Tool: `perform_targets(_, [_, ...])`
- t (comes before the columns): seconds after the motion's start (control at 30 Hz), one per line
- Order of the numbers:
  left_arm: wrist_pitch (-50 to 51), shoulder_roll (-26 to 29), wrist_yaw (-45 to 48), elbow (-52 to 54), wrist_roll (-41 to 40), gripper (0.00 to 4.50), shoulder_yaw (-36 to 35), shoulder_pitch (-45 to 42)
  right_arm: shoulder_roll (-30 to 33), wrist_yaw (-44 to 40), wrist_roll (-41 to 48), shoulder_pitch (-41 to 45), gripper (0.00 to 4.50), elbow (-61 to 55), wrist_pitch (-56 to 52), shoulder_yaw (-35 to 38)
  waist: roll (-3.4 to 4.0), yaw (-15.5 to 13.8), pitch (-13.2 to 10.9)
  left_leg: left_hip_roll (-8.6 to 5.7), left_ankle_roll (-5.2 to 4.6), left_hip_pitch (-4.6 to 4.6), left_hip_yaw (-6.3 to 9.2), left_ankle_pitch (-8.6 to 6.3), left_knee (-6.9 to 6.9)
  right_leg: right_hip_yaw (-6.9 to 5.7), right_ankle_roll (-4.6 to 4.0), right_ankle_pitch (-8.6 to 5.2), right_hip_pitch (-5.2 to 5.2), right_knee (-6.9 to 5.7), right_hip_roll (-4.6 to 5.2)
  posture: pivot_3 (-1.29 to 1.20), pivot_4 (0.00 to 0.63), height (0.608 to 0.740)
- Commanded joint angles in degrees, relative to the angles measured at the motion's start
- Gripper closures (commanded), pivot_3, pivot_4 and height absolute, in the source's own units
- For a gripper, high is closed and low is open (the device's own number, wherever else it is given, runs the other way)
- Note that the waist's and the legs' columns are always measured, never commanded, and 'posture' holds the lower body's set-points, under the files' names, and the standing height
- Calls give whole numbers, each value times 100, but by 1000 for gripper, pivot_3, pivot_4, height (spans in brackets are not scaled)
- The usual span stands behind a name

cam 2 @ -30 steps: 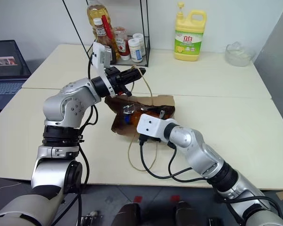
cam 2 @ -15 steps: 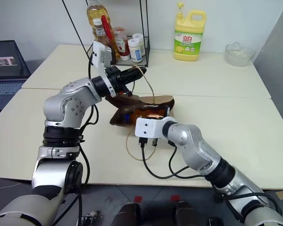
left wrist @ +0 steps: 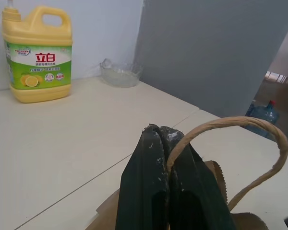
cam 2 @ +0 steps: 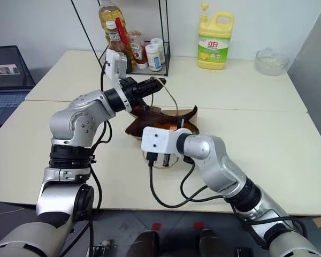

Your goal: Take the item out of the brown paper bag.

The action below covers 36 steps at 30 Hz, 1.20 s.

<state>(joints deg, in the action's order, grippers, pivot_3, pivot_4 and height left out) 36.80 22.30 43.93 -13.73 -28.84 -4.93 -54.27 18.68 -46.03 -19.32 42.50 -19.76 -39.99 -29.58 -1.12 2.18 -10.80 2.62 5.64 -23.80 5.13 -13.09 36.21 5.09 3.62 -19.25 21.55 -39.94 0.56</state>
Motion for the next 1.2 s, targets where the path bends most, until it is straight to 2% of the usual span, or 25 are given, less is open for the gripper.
perform_targets(0.03, [-112,9,-19,271,-70,4500,-125,-10,-55,-152,499,95,4474,-407,-612,713,0,2,0,0,0,0,0,0,0,0,0,0,0,0,0,0,150,740])
perform_targets(0.2, [-98,28,-16,285,-75,4500,-130,0,-39,-97,1027,211,4474,-454,-1243,1323,0,18,0,0,-1,1,0,0,0,0,0,0,1,-1,-1,0,150,740])
perform_targets(0.37, [-122,4,-13,235,-60,4500,-111,-47,-88,270,1142,293,4474,-102,-1032,1338,0,27,0,0,-1,0,-1,0,-1,1,0,0,1,-2,-1,0,150,740])
perform_targets(0.5, [-132,7,-2,224,-53,4500,-104,-61,-95,458,1178,346,3665,105,-794,1210,0,40,0,0,-2,0,-1,0,-1,1,0,0,2,-2,-1,0,150,740])
perform_targets(0.7, [-116,26,-15,270,-57,4500,-115,-32,232,877,708,311,1604,471,111,838,0,42,0,0,-2,0,-2,0,-1,1,0,0,1,-2,0,0,150,740])
perform_targets(1.03, [-118,26,-49,311,-57,4500,-116,7,220,763,717,40,1604,272,525,500,0,65,0,0,-1,0,-1,1,-1,1,0,0,2,-2,0,0,150,740])
perform_targets(1.2, [-110,29,-73,348,-66,4500,-115,19,179,492,887,-154,1604,39,308,329,0,72,0,0,-1,0,-1,1,-1,1,0,0,1,-2,0,0,150,740])
